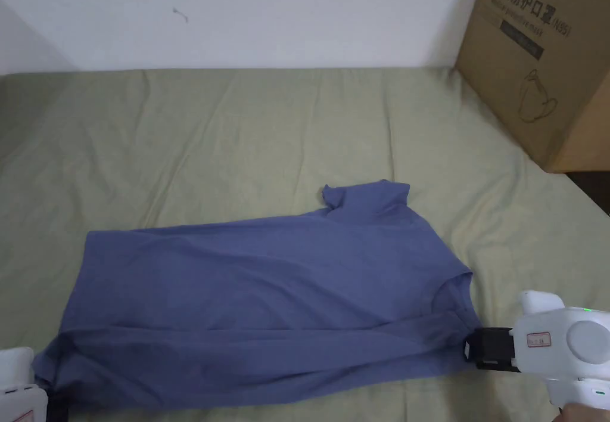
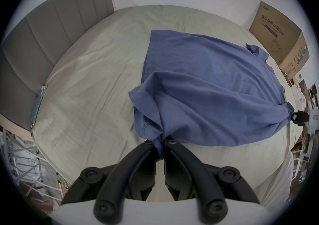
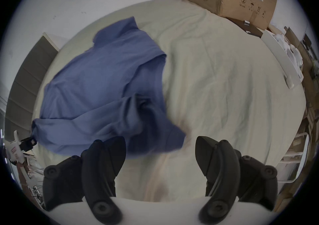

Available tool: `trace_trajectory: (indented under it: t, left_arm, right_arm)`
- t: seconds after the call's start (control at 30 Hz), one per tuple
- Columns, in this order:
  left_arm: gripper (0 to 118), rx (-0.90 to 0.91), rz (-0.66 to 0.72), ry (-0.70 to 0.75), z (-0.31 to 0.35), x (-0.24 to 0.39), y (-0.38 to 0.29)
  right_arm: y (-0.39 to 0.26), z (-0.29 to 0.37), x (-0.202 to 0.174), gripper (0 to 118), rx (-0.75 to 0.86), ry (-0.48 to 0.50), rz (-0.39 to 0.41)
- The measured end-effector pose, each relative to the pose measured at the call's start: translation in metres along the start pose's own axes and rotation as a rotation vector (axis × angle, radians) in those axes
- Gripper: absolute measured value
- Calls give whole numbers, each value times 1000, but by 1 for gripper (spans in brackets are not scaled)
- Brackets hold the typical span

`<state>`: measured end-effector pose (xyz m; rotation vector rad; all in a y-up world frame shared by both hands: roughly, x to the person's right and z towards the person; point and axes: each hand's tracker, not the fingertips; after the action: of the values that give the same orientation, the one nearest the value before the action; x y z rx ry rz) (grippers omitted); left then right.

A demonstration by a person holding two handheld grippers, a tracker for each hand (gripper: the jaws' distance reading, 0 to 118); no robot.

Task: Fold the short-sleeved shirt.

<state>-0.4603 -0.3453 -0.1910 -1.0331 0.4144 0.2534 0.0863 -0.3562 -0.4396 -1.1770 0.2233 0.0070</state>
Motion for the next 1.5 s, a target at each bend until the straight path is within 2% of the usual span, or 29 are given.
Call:
trace_trajectory:
  t: [0.03, 0.07, 0.1, 0.13, 0.2, 0.23, 0.27, 0.33, 0.67, 0.8, 0.97, 1.07, 1.1, 1.13, 1.17, 1.2, 1.23, 1.27, 1.3, 1.43, 1.47, 1.5]
  left_arm:
    - [7, 0, 5, -3, -1, -2, 2]
    - [7, -1, 16, -10, 0, -4, 2]
    - [7, -5, 34, -23, 0, -6, 2]
    - [7, -11, 46, -32, -1, -7, 3]
    - [7, -15, 48, -32, -2, -7, 3]
    - [7, -16, 44, -29, -1, -5, 2]
    - [7, -20, 38, -27, -1, -4, 2]
    - [7, -28, 20, -20, -1, -3, 5]
    - [7, -7, -20, -52, 39, -18, 9]
    - [7, -30, -21, -60, 54, -31, -13]
    - [7, -101, -21, -49, 49, -35, -58]
    - [9, -111, 18, -62, 37, -39, -68]
    - [17, -98, 38, -69, 34, -40, -68]
    - [33, -101, 41, -65, 35, -39, -65]
    - [52, -100, 40, -55, 35, -38, -62]
    - [65, -84, 34, -38, 38, -37, -58]
    - [78, -66, 22, -28, 44, -37, -53]
    - [91, -42, 16, -26, 51, -36, -48]
    - [94, -4, 22, -32, 60, -34, -42]
    - [93, 121, 42, -156, 79, -23, -13]
    - [80, 124, 47, -179, 78, -20, -7]
    - [57, 136, 59, -190, 78, -16, -2]
  right_arm:
    - [3, -5, 2, 85, -5, 25, 0]
    - [5, -8, 2, 67, -8, 59, 12]
    - [5, -11, -1, 44, -9, 58, 20]
    - [5, -16, -4, 36, -37, 54, 45]
    - [1, -16, -14, 32, -25, 8, 70]
    - [0, -13, -16, 26, -21, 7, 80]
    - [-1, -9, -14, 16, -11, 16, 63]
    - [1, -1, -11, 15, -7, 61, 1]
    - [-8, 58, -6, 14, 47, 88, -27]
    - [-38, 67, 3, 14, 7, 82, -28]
    - [-92, 53, 12, 14, -89, 62, -79]
    - [-107, 44, 14, 14, -87, 69, -115]
    - [-107, 45, 15, 15, -66, 76, -122]
    - [-105, 46, 14, 21, -54, 76, -129]
    - [-102, 49, 12, 43, -55, 64, -128]
    - [-99, 52, 10, 63, -44, 33, -109]
    - [-96, 56, 8, 73, -23, 5, -73]
    - [-93, 62, 5, 73, -6, -9, -45]
    - [-87, 69, 3, 73, 19, -12, -20]
    - [-61, 95, -11, 69, 116, 43, 18]
    - [-54, 99, -15, 62, 136, 57, 18]
    - [-48, 101, -20, 48, 165, 67, 26]
